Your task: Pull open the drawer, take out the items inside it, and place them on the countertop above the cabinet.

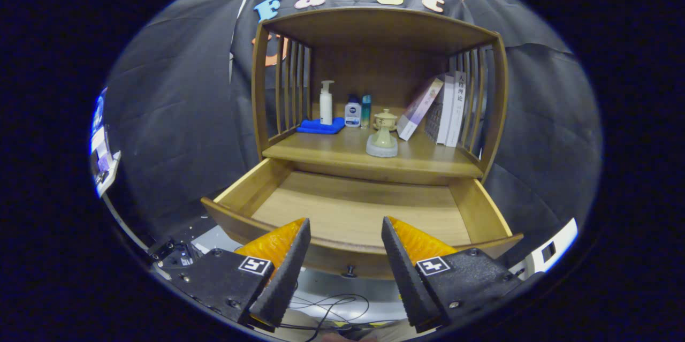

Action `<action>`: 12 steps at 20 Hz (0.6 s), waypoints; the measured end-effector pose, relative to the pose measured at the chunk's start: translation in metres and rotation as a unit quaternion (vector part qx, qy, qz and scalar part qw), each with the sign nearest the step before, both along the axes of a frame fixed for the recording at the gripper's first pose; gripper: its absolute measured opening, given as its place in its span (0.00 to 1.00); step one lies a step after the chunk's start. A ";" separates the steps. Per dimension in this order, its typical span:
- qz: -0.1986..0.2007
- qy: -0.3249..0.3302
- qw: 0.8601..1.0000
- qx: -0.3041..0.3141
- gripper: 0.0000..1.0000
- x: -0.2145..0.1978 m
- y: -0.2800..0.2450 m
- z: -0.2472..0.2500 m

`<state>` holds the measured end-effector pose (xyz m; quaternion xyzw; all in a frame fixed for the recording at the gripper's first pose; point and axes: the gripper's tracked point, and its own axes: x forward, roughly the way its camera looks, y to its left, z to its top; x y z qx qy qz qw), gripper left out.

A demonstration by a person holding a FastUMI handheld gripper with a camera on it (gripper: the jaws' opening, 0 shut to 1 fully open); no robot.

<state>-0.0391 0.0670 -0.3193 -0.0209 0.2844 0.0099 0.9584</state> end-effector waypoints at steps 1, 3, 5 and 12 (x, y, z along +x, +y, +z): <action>-0.003 -0.006 1.000 -0.004 0.85 -0.004 -0.003 -0.002; -0.007 -0.019 1.000 -0.012 0.85 -0.011 -0.006 -0.008; -0.001 -0.023 1.000 -0.015 0.86 -0.020 -0.001 -0.019; -0.011 -0.018 1.000 0.007 1.00 -0.034 0.002 -0.060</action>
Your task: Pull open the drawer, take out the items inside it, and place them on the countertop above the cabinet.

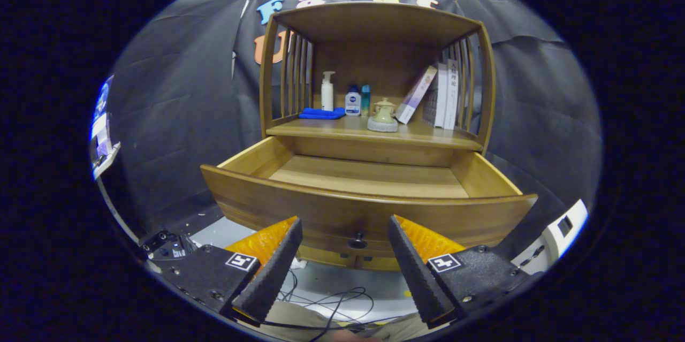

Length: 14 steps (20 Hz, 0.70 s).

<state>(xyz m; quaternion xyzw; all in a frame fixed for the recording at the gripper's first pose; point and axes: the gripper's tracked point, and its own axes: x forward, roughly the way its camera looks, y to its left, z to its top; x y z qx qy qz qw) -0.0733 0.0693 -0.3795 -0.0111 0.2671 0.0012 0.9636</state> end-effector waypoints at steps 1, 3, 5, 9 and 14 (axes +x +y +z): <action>-0.004 -0.001 1.000 -0.002 1.00 -0.001 -0.002 -0.005; -0.008 -0.001 1.000 -0.005 1.00 -0.002 -0.003 -0.013; -0.009 -0.006 1.000 -0.007 1.00 -0.001 0.000 -0.016; -0.019 -0.011 1.000 -0.021 1.00 0.003 0.002 -0.024; -0.042 0.001 0.999 -0.012 1.00 0.013 -0.003 -0.033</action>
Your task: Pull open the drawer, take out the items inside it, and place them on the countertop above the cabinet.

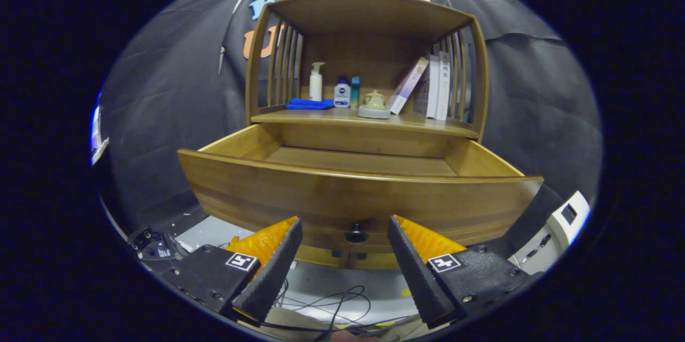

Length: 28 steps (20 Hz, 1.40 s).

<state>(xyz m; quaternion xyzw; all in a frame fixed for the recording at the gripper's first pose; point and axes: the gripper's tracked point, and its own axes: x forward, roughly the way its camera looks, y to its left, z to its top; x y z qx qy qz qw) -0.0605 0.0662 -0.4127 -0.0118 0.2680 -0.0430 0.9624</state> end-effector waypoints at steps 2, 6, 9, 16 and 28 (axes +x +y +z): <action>-0.017 0.006 1.000 0.018 1.00 0.006 -0.002 -0.005; -0.044 0.000 0.998 0.039 1.00 0.015 -0.006 -0.010; -0.049 -0.004 0.999 0.015 0.98 0.018 -0.008 -0.011; -0.045 -0.007 0.998 0.038 0.98 0.036 -0.010 -0.010; -0.032 0.002 0.999 0.038 0.99 0.124 -0.021 -0.017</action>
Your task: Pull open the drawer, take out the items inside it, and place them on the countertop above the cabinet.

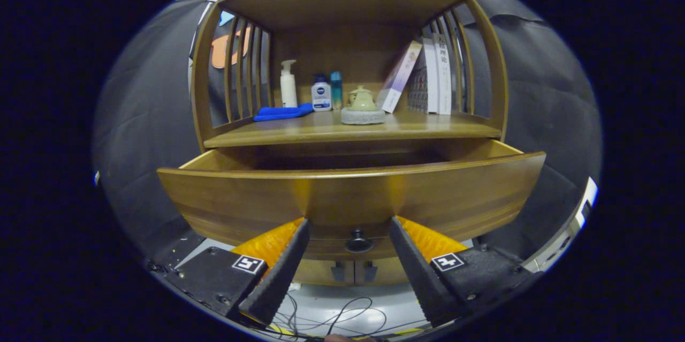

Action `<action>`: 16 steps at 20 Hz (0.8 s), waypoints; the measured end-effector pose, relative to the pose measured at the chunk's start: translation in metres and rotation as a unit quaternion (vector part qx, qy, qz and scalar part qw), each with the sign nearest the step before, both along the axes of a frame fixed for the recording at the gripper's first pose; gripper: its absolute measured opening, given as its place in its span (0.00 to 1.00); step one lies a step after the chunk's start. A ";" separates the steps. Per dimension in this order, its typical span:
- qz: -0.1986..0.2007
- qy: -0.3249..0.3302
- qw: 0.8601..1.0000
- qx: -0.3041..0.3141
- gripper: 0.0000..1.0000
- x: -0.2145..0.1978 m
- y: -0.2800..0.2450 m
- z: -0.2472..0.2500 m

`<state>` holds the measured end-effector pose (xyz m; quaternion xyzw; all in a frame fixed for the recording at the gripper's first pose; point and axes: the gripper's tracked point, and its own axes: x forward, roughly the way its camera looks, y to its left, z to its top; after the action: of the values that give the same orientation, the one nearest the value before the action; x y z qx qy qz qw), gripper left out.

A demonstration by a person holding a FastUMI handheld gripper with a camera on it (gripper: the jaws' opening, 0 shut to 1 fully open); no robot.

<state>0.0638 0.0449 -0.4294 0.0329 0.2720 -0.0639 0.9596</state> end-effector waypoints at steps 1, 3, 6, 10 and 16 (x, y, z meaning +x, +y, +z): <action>0.001 0.000 1.000 0.000 0.98 0.006 -0.001 -0.001; 0.003 0.003 1.000 -0.003 0.99 0.019 -0.002 -0.003; 0.010 0.005 1.000 -0.025 0.99 0.034 -0.006 -0.008; 0.022 0.010 0.998 -0.059 0.99 0.055 -0.010 -0.015; 0.019 0.021 0.999 -0.034 0.99 0.084 -0.014 -0.016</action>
<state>0.1474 0.0313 -0.4450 -0.0060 0.2906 -0.0558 0.9552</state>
